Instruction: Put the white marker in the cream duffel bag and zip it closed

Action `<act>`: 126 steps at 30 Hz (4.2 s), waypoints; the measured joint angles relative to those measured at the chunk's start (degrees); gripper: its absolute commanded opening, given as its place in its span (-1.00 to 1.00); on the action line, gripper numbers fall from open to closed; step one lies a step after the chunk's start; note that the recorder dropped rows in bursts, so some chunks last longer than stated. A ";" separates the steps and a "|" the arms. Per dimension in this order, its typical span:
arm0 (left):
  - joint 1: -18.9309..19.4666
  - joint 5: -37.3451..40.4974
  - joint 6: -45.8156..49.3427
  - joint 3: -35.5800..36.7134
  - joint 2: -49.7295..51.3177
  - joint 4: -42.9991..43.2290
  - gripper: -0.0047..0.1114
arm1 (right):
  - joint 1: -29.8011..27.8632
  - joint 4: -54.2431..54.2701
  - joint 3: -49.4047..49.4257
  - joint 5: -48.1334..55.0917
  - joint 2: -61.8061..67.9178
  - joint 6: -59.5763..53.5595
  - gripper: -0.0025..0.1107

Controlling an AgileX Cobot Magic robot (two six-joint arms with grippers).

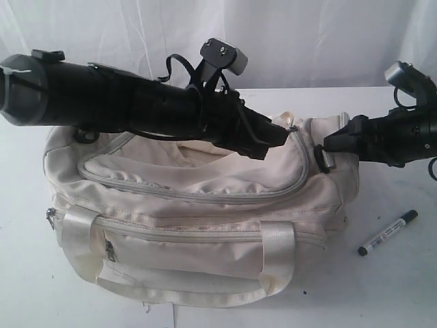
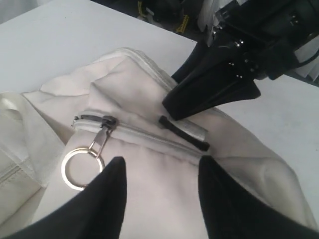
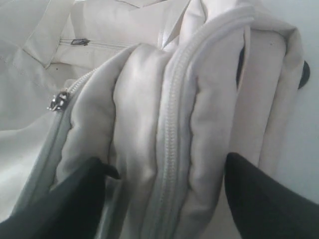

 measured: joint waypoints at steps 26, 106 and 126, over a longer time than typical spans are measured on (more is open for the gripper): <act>0.00 -9.18 4.22 -4.97 8.42 -4.75 -0.05 | 0.00 1.89 -0.10 3.00 0.62 -4.62 -0.76; 6.06 13.70 -15.32 -8.58 14.59 0.49 -0.21 | 0.00 1.89 -0.10 5.42 0.62 -5.15 -0.76; 6.14 6.23 -8.44 -8.58 14.59 -2.11 -0.04 | 0.00 1.89 -0.10 5.42 0.62 -5.15 -0.76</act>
